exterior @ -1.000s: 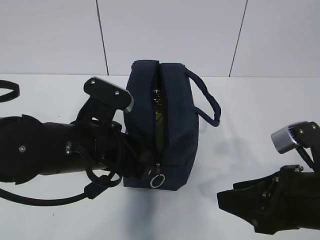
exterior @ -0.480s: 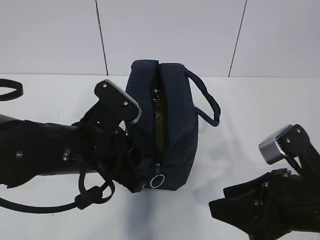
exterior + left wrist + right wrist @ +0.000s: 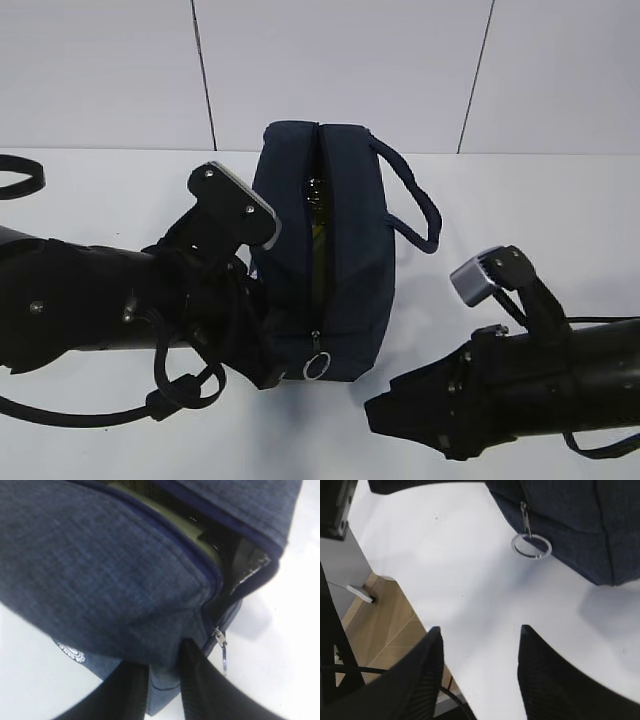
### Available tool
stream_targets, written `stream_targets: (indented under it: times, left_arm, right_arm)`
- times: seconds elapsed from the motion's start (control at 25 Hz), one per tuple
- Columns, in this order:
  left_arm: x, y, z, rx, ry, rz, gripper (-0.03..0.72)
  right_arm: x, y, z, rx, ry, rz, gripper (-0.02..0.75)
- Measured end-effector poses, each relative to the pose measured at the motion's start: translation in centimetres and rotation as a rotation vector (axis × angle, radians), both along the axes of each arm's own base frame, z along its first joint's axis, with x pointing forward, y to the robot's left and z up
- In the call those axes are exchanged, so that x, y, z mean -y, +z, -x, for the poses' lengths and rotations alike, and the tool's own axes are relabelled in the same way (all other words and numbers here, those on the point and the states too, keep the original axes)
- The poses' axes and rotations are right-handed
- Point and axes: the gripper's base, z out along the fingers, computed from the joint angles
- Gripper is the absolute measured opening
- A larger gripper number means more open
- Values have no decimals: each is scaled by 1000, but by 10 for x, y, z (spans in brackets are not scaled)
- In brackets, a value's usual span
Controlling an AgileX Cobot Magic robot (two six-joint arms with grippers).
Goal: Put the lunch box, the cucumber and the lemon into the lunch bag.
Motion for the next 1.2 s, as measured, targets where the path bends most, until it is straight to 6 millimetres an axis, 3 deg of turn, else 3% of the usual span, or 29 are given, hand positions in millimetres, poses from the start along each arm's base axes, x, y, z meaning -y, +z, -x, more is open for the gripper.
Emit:
stream_targets:
  times: [0.16,0.36,0.92,1.2]
  left_arm:
    - [0,-1,1,-11,-3,-7,115]
    - [-1,-2,2,-21,-6,-13,22]
    - [-2,7,4,-35,18,18,15]
    - [-4,6,7,-70,8,0,14]
  right_arm:
    - [-6,-4,-12,26,36,2,388]
    - [-11,-15,-24,13,53,12,388]
    - [-21,-27,-44,-13,77,-18,389]
    - [-26,-20,-57,29,76,-29,389]
